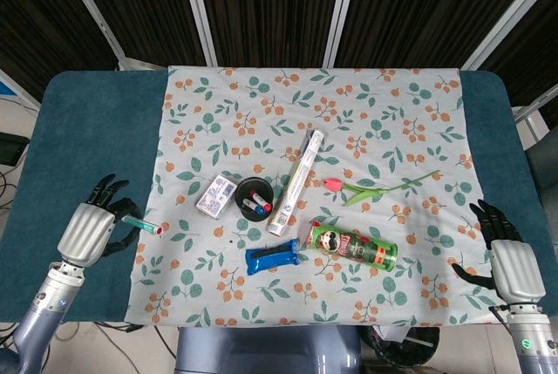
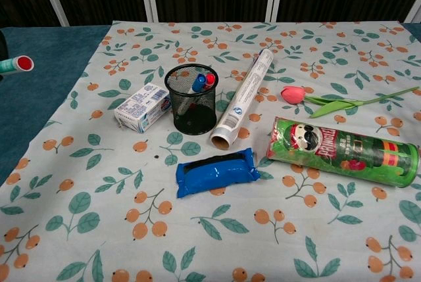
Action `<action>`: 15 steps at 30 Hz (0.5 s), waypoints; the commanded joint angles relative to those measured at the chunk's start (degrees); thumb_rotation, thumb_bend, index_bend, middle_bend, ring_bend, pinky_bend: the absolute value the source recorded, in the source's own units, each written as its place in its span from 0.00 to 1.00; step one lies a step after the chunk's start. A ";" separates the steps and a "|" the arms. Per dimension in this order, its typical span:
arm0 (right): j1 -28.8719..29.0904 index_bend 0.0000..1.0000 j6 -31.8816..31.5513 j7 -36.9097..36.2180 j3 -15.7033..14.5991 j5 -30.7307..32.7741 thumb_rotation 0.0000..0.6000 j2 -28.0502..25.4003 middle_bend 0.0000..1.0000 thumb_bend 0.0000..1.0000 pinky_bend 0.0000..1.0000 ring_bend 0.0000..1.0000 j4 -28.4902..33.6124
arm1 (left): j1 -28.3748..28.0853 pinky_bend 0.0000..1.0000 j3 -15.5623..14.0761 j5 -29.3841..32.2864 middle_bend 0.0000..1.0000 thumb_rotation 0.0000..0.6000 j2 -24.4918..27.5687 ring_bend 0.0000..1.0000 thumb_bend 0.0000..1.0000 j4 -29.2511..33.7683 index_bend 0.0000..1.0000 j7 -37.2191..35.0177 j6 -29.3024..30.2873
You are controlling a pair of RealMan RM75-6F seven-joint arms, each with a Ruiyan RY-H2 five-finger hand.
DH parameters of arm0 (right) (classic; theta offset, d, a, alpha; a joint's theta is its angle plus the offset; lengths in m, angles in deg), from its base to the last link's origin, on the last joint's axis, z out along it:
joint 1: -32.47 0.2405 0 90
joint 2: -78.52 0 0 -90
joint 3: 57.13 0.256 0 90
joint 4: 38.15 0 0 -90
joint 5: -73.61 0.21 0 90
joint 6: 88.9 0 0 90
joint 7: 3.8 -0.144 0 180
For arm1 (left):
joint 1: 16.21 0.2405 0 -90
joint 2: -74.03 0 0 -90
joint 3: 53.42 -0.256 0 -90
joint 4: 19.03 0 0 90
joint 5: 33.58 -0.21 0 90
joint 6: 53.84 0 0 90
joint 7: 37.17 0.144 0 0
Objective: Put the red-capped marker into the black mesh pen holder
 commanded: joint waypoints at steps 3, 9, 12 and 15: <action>-0.01 0.00 -0.03 -0.01 -0.02 -0.06 1.00 0.00 0.00 0.23 0.17 0.00 0.00 | -0.41 0.09 0.46 0.23 0.50 1.00 -0.18 0.14 0.34 -0.09 0.54 -0.09 -0.37; -0.06 0.00 -0.18 0.04 0.00 -0.09 1.00 0.00 0.00 0.23 0.17 0.00 0.09 | -1.42 0.09 1.20 0.68 0.50 1.00 -0.72 0.14 0.34 0.37 0.54 0.19 -1.50; -0.07 0.00 -0.20 0.07 -0.04 -0.18 1.00 0.03 0.00 0.23 0.17 0.00 0.01 | -1.55 0.09 1.01 0.33 0.50 1.00 -0.87 0.14 0.34 0.44 0.54 0.89 -1.61; -0.09 0.00 -0.21 -0.04 -0.05 -0.17 1.00 0.00 0.00 0.23 0.17 0.00 -0.01 | -1.56 0.09 0.93 0.18 0.50 1.00 -0.94 0.14 0.34 0.41 0.54 1.14 -1.55</action>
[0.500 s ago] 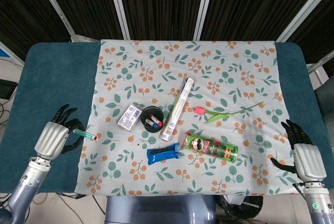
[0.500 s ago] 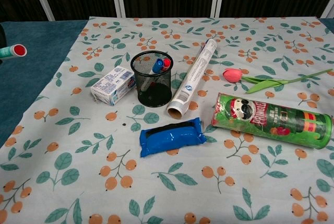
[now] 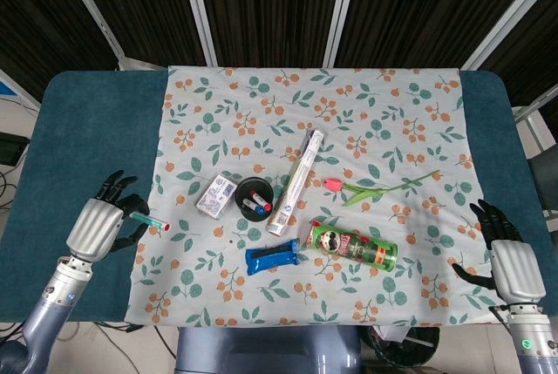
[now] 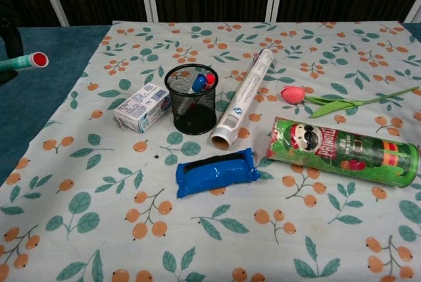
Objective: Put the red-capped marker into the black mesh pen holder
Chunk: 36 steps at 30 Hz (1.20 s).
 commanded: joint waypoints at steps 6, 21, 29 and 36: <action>-0.05 0.00 0.00 -0.43 0.01 0.04 1.00 -0.11 0.00 0.23 0.17 0.00 -0.10 | 0.03 0.09 -0.10 -0.01 0.50 1.00 -0.03 0.14 0.34 0.09 0.54 -0.02 0.11; -0.04 0.00 0.28 -0.48 0.07 0.43 1.00 -0.22 0.00 0.23 0.17 0.00 0.13 | -0.20 0.09 -0.09 0.37 0.50 1.00 -0.14 0.14 0.34 0.64 0.54 -0.05 -0.35; 0.07 0.00 0.70 -0.68 0.20 0.91 1.00 -0.29 0.00 0.23 0.17 0.00 0.24 | -2.73 0.10 2.04 1.12 0.50 1.00 -1.13 0.14 0.34 3.10 0.54 -0.91 -2.47; 0.23 0.00 1.20 -0.96 0.41 1.53 1.00 -0.32 0.00 0.23 0.17 0.00 0.30 | -7.59 0.10 5.58 3.67 0.50 1.00 -3.31 0.14 0.34 6.10 0.54 -1.60 -7.73</action>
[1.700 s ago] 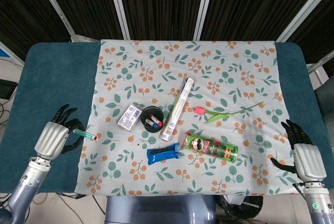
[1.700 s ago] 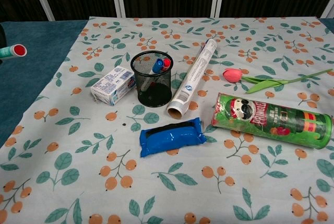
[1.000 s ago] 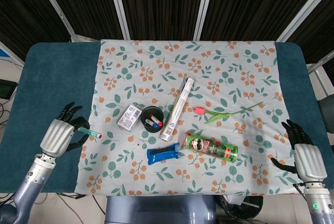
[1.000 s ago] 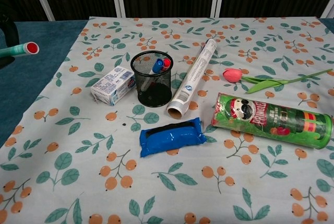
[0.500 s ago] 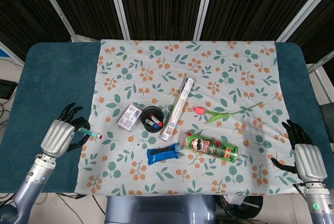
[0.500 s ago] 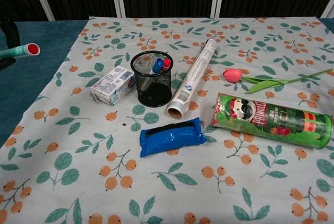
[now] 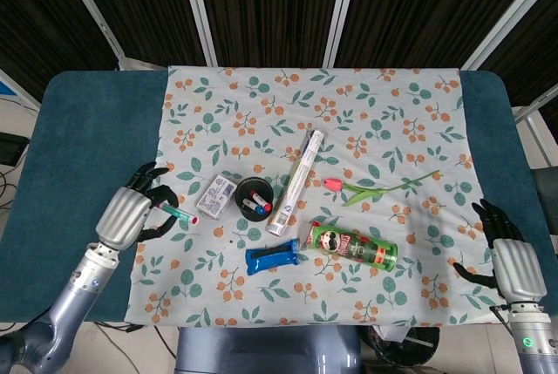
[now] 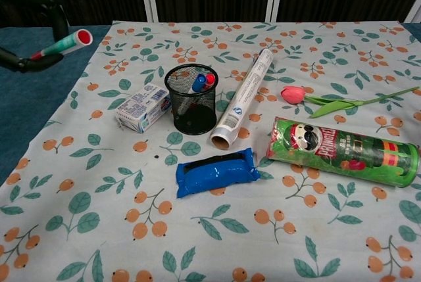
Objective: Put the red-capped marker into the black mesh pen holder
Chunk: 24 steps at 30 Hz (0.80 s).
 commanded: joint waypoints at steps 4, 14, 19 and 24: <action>0.12 0.00 0.41 -0.29 0.05 0.28 1.00 -0.15 0.00 0.23 0.17 0.00 0.13 | -4.81 0.11 4.01 4.43 0.50 1.00 -3.92 0.14 0.34 2.49 0.54 -4.55 -5.33; 0.22 0.00 1.07 -0.84 0.07 0.85 1.00 -0.37 0.00 0.23 0.17 0.00 0.43 | -12.88 0.11 10.36 12.44 0.50 1.00 -11.29 0.14 0.33 -1.99 0.54 -8.25 -13.41; 0.22 0.00 1.29 -0.95 0.22 1.39 1.00 -0.48 0.00 0.23 0.17 0.00 0.64 | -16.33 0.11 12.26 16.35 0.50 1.00 -15.03 0.14 0.33 -5.61 0.53 -9.74 -17.15; 0.23 0.00 1.52 -1.06 0.26 1.68 1.00 -0.60 0.00 0.23 0.17 0.00 0.83 | -18.45 0.11 12.42 18.11 0.50 1.00 -17.69 0.14 0.33 -9.21 0.53 -11.17 -19.48</action>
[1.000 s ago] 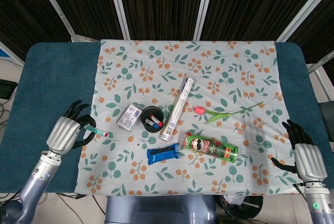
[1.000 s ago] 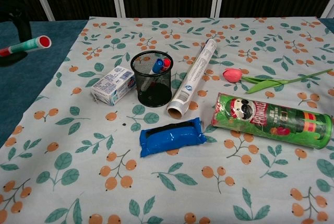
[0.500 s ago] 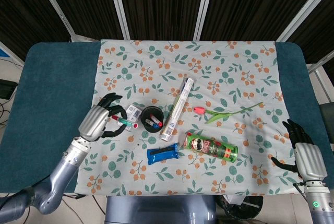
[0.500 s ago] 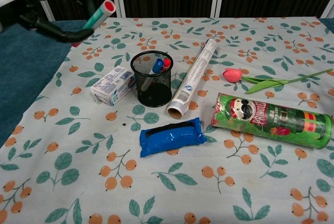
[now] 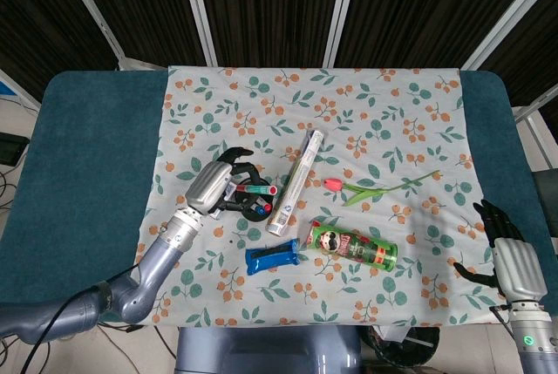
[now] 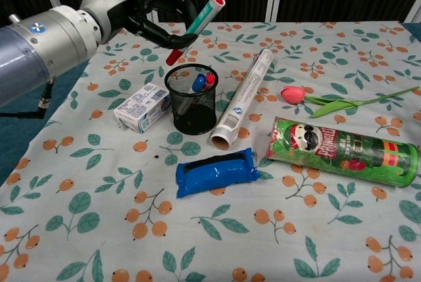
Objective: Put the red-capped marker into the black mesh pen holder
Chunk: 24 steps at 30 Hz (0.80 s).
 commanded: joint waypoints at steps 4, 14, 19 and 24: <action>0.04 0.00 0.32 -0.20 0.03 0.33 1.00 -0.14 0.00 0.23 0.17 0.00 0.18 | -2.07 0.12 0.22 1.92 0.50 1.00 -2.84 0.14 0.32 -4.23 0.53 -3.31 -2.72; 0.08 0.00 0.57 -0.09 0.06 0.59 1.00 -0.17 0.00 0.23 0.17 0.00 0.36 | -4.51 0.12 0.06 1.67 0.50 1.00 -5.84 0.14 0.32 -10.57 0.53 -8.17 -4.97; 0.10 0.00 0.66 -0.12 0.14 0.82 1.00 -0.23 0.00 0.23 0.17 0.00 0.43 | -4.59 0.12 -0.93 1.25 0.48 1.00 -6.46 0.14 0.31 -12.40 0.52 -10.16 -5.53; 0.10 0.00 0.55 0.05 0.03 0.46 1.00 -0.18 0.00 0.23 0.17 0.00 0.36 | -3.76 0.12 -2.09 0.70 0.43 1.00 -6.35 0.13 0.30 -14.03 0.47 -12.70 -5.32</action>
